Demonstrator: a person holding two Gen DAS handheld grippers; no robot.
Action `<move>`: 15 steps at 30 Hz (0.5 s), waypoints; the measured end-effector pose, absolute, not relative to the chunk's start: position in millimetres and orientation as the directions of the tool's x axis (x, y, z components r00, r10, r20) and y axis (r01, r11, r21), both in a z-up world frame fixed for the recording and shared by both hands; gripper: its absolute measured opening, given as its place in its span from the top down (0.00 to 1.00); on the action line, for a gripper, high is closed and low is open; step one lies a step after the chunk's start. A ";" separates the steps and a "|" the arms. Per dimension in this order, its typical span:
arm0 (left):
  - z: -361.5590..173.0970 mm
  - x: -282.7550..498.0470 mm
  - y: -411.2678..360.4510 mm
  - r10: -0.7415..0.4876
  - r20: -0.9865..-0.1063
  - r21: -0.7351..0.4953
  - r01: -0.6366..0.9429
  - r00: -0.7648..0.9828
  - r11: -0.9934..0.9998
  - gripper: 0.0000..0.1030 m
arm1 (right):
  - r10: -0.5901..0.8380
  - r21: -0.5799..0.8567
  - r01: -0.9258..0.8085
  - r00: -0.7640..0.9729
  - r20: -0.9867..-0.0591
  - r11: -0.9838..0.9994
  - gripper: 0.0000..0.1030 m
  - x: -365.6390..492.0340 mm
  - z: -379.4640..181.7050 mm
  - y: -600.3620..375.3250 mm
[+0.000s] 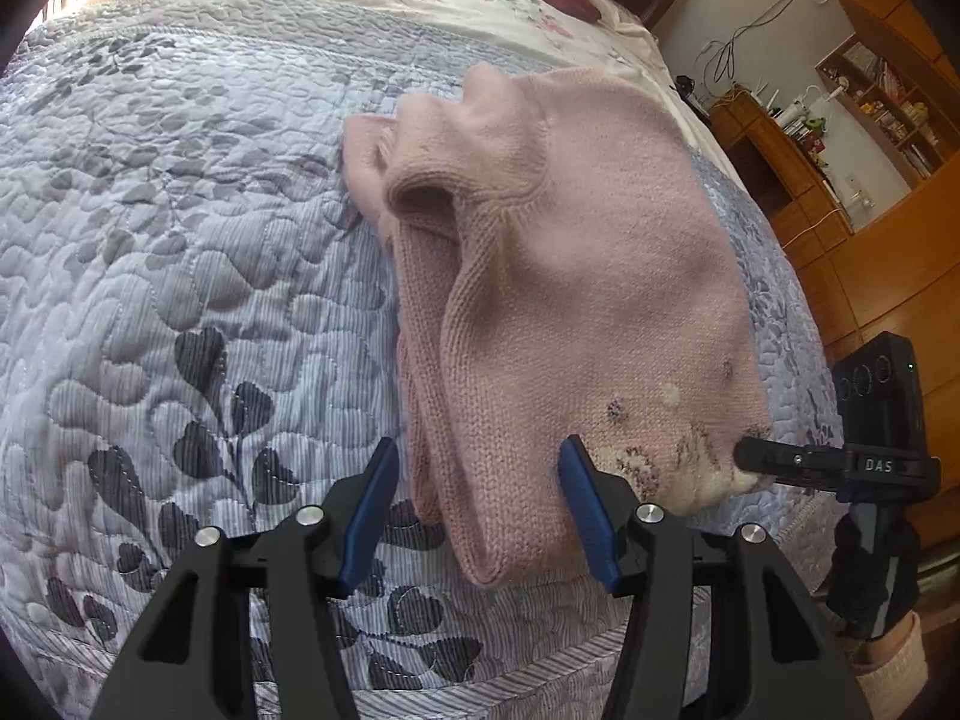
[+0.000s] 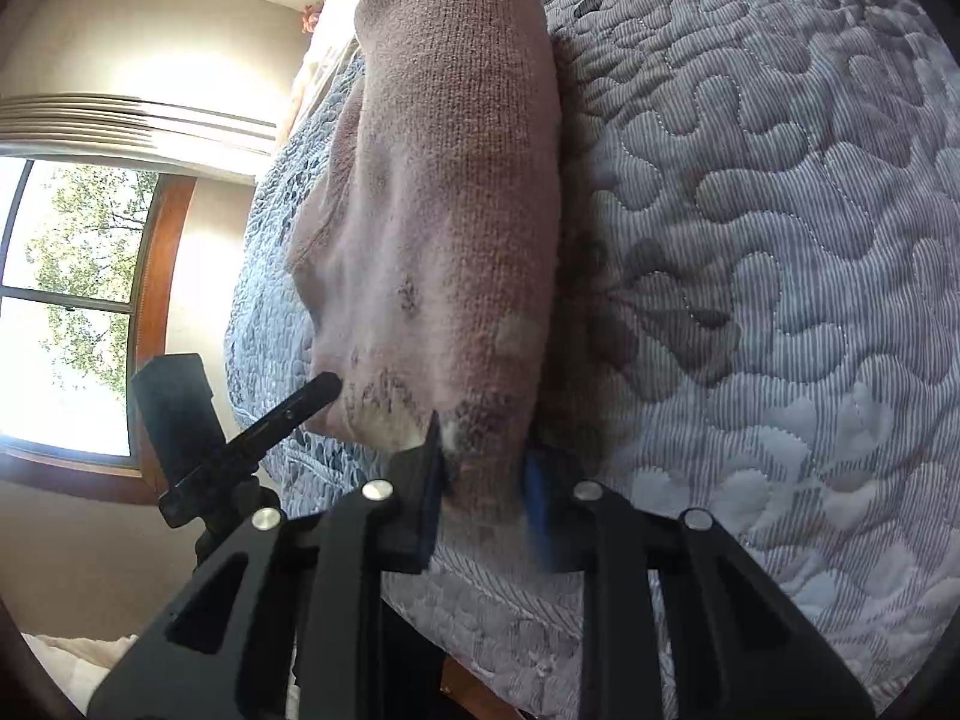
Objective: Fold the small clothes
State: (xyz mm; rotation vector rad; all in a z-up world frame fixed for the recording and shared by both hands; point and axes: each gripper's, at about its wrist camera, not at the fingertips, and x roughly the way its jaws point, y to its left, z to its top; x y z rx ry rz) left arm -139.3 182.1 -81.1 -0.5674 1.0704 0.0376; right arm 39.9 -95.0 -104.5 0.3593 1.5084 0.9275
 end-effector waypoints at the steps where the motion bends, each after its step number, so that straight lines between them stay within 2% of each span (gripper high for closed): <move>1: -85.3 -140.0 184.1 -0.239 -0.839 -0.419 -0.302 0.488 0.856 0.45 | 0.698 0.716 -0.291 -0.182 -0.692 0.634 0.79 40.7 -103.4 -104.1; 6: -99.8 -142.6 188.0 -0.242 -0.845 -0.417 -0.304 0.476 0.856 0.43 | 0.672 0.696 -0.258 -0.187 -0.717 0.670 0.79 37.4 -129.0 -116.5; 10: -95.7 -143.6 185.8 -0.232 -0.850 -0.405 -0.304 0.472 0.862 0.43 | 0.659 0.674 -0.279 -0.158 -0.735 0.684 0.76 37.9 -123.9 -129.4; 13: -84.9 -147.4 184.9 -0.222 -0.857 -0.396 -0.318 0.465 0.861 0.44 | 0.620 0.617 -0.319 -0.105 -0.777 0.720 0.61 32.5 -104.8 -126.8; 15: -73.5 -152.3 181.4 -0.197 -0.863 -0.368 -0.313 0.466 0.875 0.44 | 0.587 0.568 -0.354 -0.063 -0.807 0.743 0.47 25.3 -90.9 -125.1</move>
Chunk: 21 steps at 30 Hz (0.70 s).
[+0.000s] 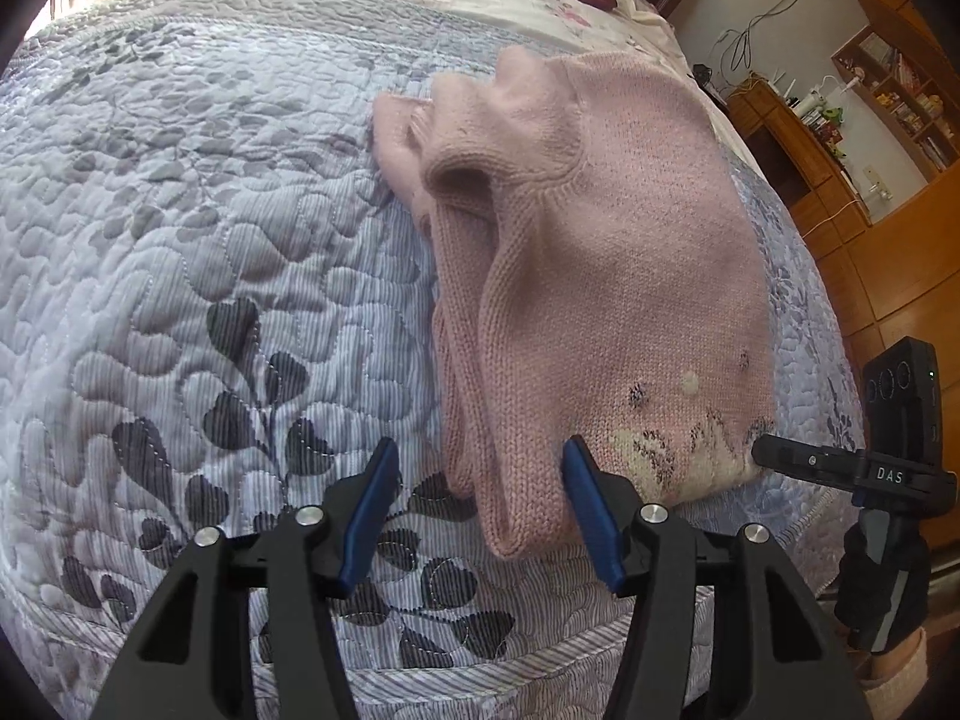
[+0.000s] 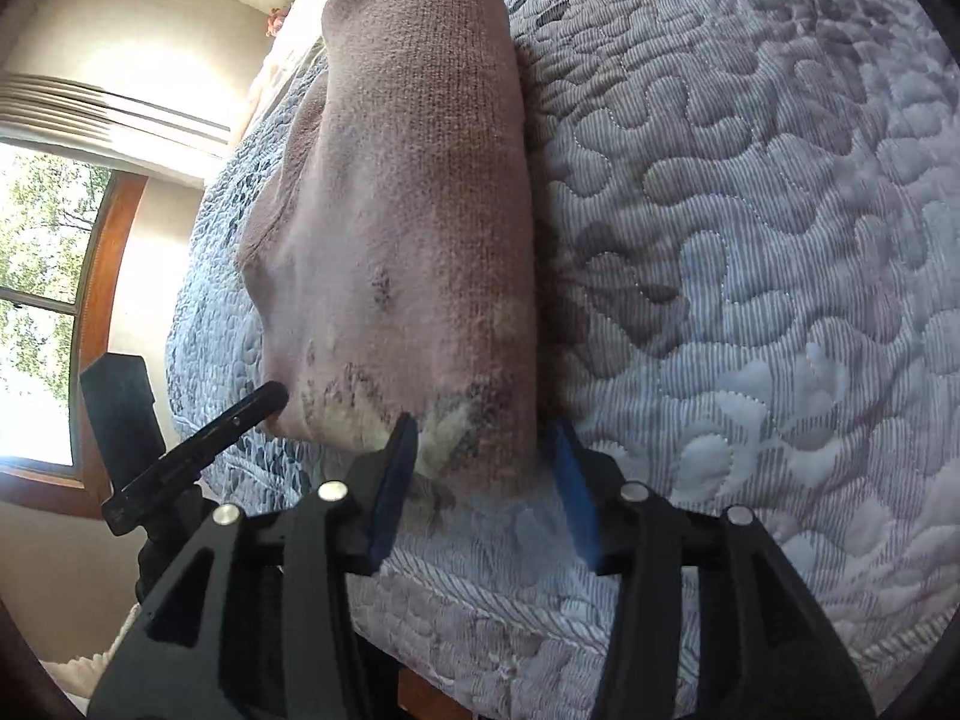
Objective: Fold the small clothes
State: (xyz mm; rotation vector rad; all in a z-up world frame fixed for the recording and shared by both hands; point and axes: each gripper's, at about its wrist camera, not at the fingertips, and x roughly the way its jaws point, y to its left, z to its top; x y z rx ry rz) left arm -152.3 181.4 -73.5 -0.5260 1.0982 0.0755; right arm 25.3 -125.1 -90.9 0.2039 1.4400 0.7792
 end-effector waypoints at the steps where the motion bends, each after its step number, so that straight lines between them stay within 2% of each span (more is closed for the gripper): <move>1: -68.2 -155.0 179.8 -0.179 -0.868 -0.348 -0.312 0.463 0.884 0.44 | 0.566 0.537 -0.374 -0.037 -0.824 0.756 0.42 19.6 -84.1 -123.7; 2: -63.2 -158.1 178.1 -0.166 -0.872 -0.335 -0.313 0.460 0.889 0.44 | 0.542 0.503 -0.393 -0.014 -0.840 0.770 0.35 13.7 -77.4 -122.9; 4: -53.0 -166.1 174.6 -0.152 -0.873 -0.324 -0.318 0.463 0.891 0.40 | 0.501 0.442 -0.425 0.032 -0.865 0.790 0.31 3.6 -65.2 -122.5; 6: -44.4 -172.7 171.5 -0.130 -0.876 -0.307 -0.328 0.465 0.894 0.37 | 0.454 0.382 -0.442 0.066 -0.888 0.811 0.22 -5.0 -56.7 -123.6; 10: -31.6 -187.6 164.3 -0.083 -0.885 -0.266 -0.351 0.458 0.898 0.32 | 0.370 0.280 -0.455 0.123 -0.921 0.846 0.16 -21.6 -47.4 -125.0; 21: -1.1 -215.6 143.2 -0.001 -0.903 -0.181 -0.377 0.430 0.908 0.25 | 0.216 0.088 -0.458 0.234 -0.948 0.885 0.11 -60.6 -13.1 -119.0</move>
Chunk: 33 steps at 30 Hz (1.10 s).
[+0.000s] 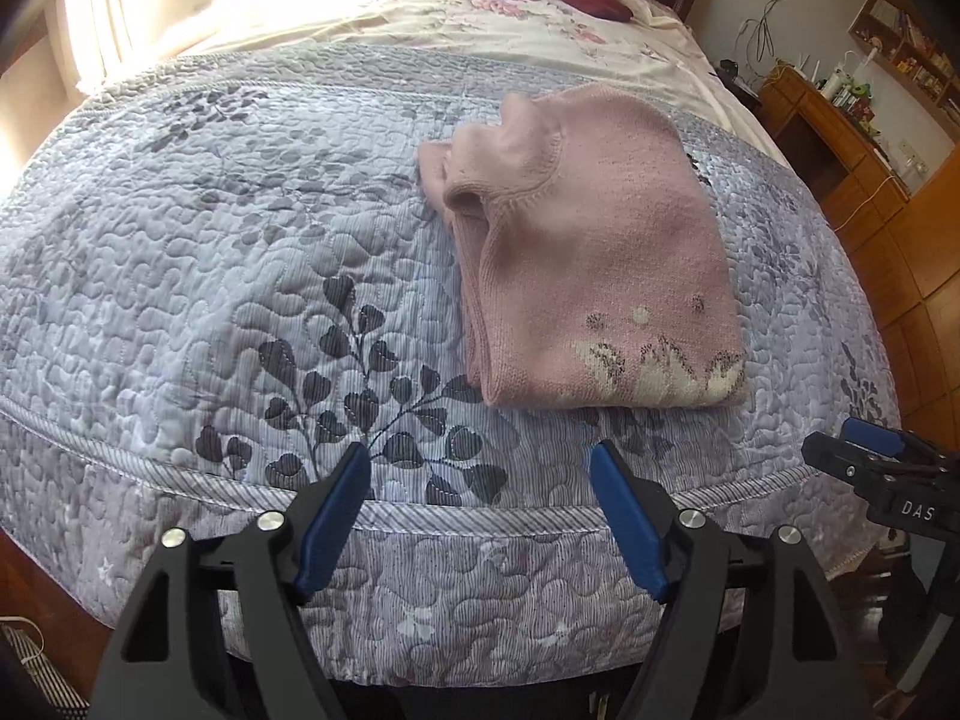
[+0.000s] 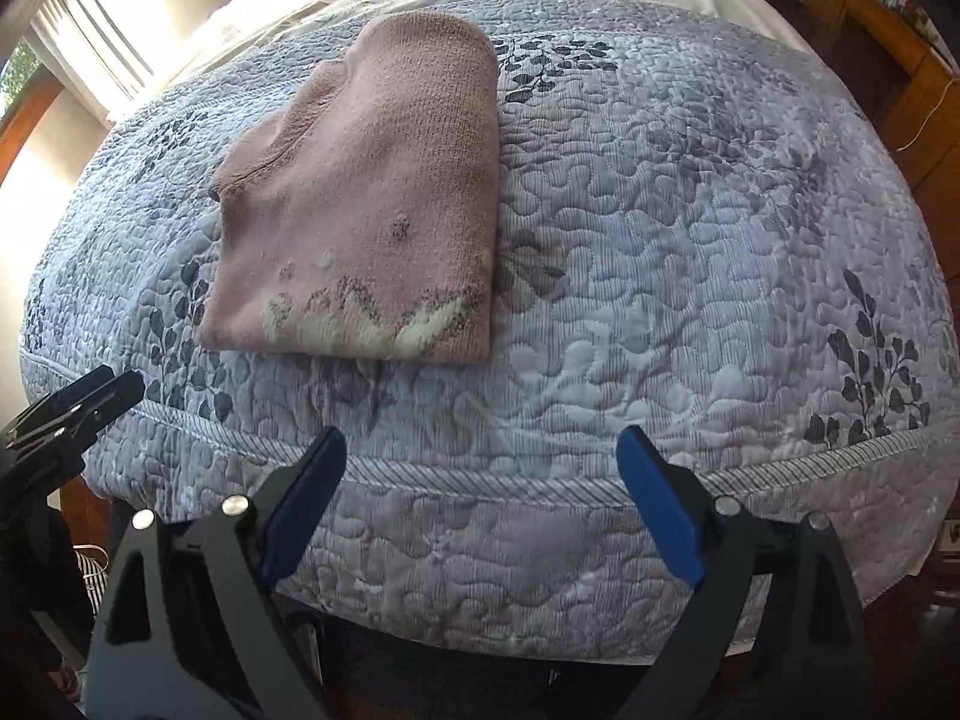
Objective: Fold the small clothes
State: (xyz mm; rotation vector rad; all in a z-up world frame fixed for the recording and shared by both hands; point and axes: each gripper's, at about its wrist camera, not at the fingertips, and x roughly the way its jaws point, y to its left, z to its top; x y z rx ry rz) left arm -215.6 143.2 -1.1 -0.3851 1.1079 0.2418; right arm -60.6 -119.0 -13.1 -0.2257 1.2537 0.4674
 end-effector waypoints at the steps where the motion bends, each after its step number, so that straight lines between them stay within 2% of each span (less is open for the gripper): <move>1: 2.3 -217.7 141.6 0.005 -0.903 -0.175 -0.378 0.429 0.909 0.25 | 0.208 0.077 -0.456 0.244 -0.947 0.887 0.11 -63.5 -9.1 -119.0; 9: 27.8 -231.5 132.3 0.038 -0.894 -0.153 -0.385 0.446 0.910 0.20 | 0.155 -0.002 -0.439 0.321 -0.934 0.898 0.08 -82.6 24.6 -117.9; 22: 57.6 -243.0 119.9 0.084 -0.883 -0.120 -0.396 0.462 0.911 0.18 | 0.194 0.007 -0.452 0.369 -0.909 0.892 0.08 -104.4 61.2 -117.4; 33: 62.4 -246.8 109.6 0.134 -0.880 -0.068 -0.400 0.456 0.914 0.18 | 0.185 -0.001 -0.446 0.373 -0.909 0.895 0.08 -111.8 65.1 -116.7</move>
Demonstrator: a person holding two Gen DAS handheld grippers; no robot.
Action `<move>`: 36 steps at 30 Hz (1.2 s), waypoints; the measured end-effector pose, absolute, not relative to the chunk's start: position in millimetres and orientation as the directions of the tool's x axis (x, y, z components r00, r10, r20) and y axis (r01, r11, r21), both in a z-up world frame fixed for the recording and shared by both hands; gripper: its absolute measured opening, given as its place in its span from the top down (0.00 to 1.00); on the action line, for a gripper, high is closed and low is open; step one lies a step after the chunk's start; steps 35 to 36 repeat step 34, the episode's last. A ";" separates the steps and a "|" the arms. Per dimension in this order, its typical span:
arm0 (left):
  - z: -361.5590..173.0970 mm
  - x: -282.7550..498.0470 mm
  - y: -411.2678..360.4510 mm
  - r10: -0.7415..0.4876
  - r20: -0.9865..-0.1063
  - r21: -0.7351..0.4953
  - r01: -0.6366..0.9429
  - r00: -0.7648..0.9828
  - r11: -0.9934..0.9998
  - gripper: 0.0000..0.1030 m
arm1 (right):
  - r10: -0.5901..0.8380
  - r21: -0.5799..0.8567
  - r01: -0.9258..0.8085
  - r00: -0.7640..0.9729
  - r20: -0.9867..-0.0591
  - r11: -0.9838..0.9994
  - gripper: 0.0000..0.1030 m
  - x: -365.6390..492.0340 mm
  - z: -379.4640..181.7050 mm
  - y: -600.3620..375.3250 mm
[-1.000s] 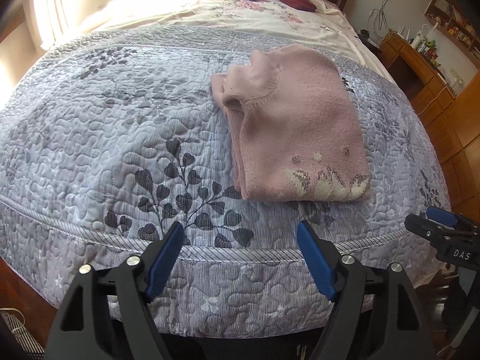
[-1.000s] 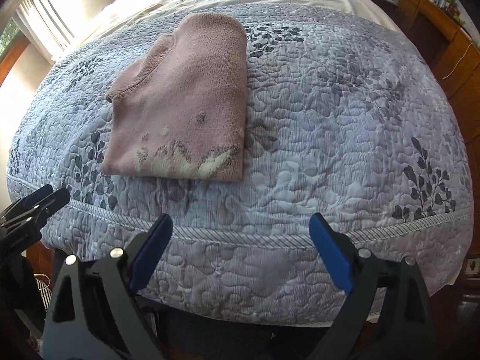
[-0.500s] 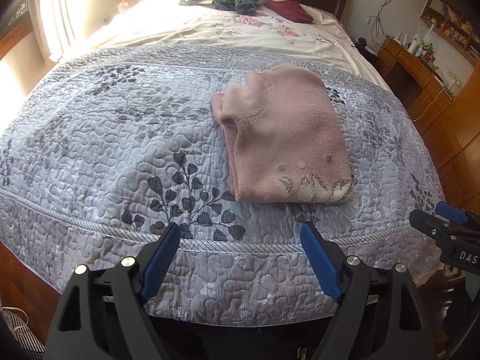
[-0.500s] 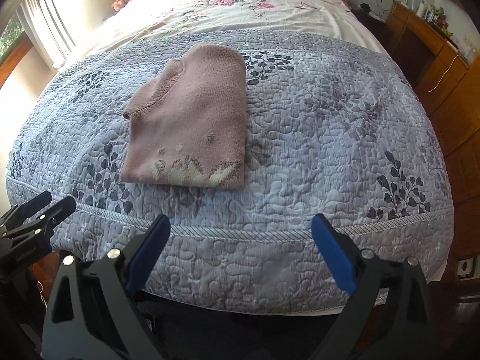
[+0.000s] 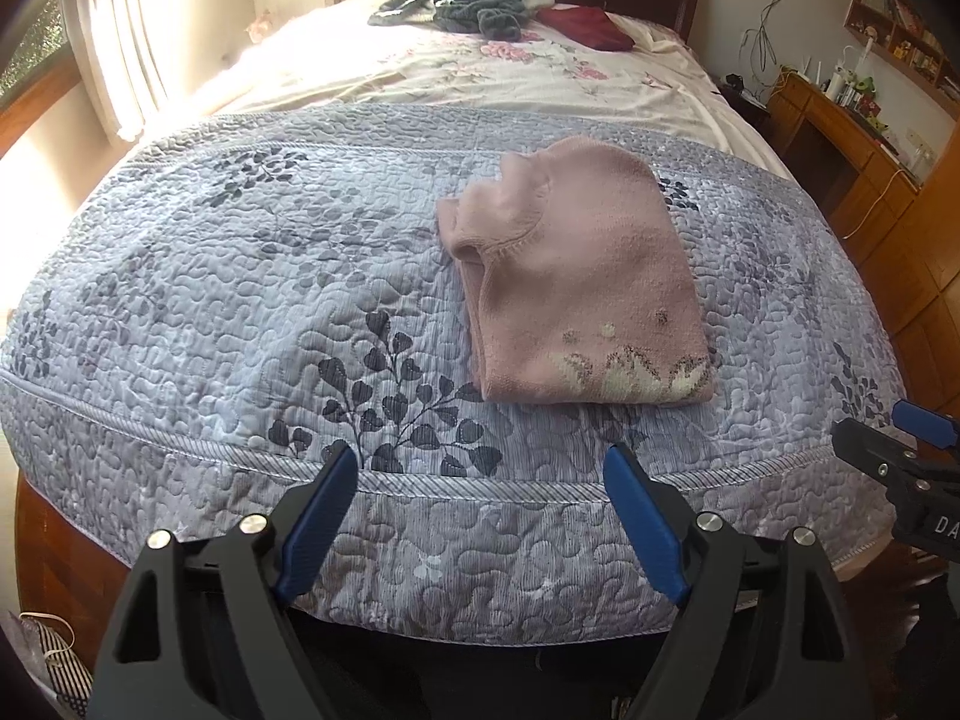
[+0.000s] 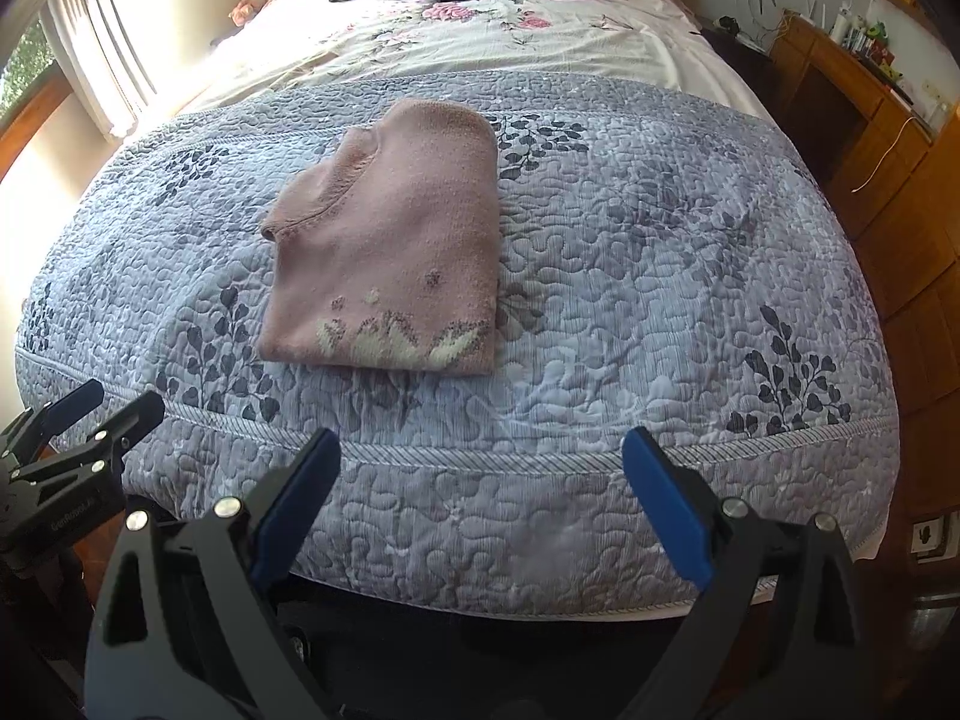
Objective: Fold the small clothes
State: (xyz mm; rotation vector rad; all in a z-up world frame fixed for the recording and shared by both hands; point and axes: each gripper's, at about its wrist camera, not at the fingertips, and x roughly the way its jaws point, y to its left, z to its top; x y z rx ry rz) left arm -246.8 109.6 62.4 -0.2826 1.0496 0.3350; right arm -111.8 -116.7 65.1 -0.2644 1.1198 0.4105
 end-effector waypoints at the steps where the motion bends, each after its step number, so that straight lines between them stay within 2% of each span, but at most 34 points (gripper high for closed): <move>1: 62.0 -246.6 109.0 0.133 -0.881 -0.067 -0.398 0.455 0.915 0.18 | 0.184 -0.001 -0.446 0.372 -0.910 0.895 0.08 -112.2 64.4 -116.7; 36: 57.3 -243.7 109.8 0.152 -0.881 -0.044 -0.397 0.449 0.917 0.18 | 0.179 0.027 -0.412 0.334 -0.926 0.911 0.08 -98.4 48.0 -125.5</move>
